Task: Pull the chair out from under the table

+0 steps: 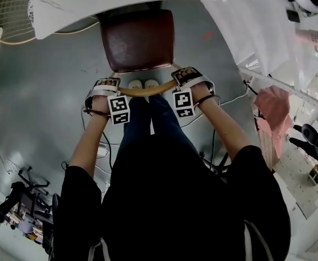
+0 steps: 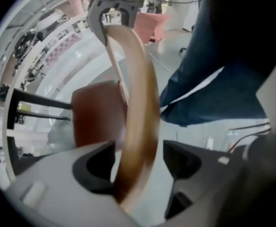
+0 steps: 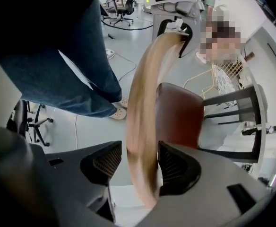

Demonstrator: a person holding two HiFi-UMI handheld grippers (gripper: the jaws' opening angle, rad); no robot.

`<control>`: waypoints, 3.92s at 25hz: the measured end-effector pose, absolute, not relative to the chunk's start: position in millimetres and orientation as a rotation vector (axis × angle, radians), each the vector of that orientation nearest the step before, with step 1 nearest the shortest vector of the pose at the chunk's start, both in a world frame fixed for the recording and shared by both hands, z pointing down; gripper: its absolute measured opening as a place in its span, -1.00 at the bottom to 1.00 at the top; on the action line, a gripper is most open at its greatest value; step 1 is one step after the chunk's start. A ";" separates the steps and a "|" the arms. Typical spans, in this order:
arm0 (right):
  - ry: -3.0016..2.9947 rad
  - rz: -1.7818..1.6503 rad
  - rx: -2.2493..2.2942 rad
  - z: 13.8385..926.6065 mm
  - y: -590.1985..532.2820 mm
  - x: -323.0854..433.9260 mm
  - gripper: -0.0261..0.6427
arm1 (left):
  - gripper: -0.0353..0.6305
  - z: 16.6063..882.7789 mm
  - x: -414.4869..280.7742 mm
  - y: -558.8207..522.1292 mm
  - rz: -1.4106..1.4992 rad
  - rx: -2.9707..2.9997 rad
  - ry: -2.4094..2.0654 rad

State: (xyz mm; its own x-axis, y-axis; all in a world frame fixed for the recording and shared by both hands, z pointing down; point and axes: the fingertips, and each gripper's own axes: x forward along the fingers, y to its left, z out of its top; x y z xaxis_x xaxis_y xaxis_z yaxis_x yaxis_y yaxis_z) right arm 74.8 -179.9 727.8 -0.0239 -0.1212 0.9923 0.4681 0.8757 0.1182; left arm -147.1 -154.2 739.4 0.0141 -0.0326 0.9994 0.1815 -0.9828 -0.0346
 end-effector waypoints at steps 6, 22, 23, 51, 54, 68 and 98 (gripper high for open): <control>-1.502 -0.577 -0.285 741.1 -189.2 71.2 -0.33 | -0.38 745.9 -151.4 -167.1 -2.094 -1.917 -0.158; -1.495 -0.718 -0.368 741.6 -167.4 76.2 -0.59 | -0.53 750.0 -148.7 -127.2 -2.167 -1.810 -0.284; -1.492 -0.724 -0.376 741.9 -165.1 77.3 -0.59 | -0.53 749.9 -147.2 -122.5 -2.174 -1.817 -0.276; -1.396 -0.634 -0.344 748.5 47.3 101.8 -0.59 | -0.53 745.8 -125.1 83.4 -2.047 -1.869 -0.292; -1.394 -0.634 -0.352 747.5 63.0 108.7 -0.59 | -0.54 744.6 -118.0 102.4 -2.057 -1.882 -0.291; -1.451 -0.658 -0.385 743.0 147.9 116.5 -0.59 | -0.53 743.8 -107.6 189.4 -2.096 -1.904 -0.297; -1.444 -0.556 -0.387 745.3 240.1 131.9 -0.59 | -0.52 742.8 -94.3 270.4 -2.031 -1.922 -0.358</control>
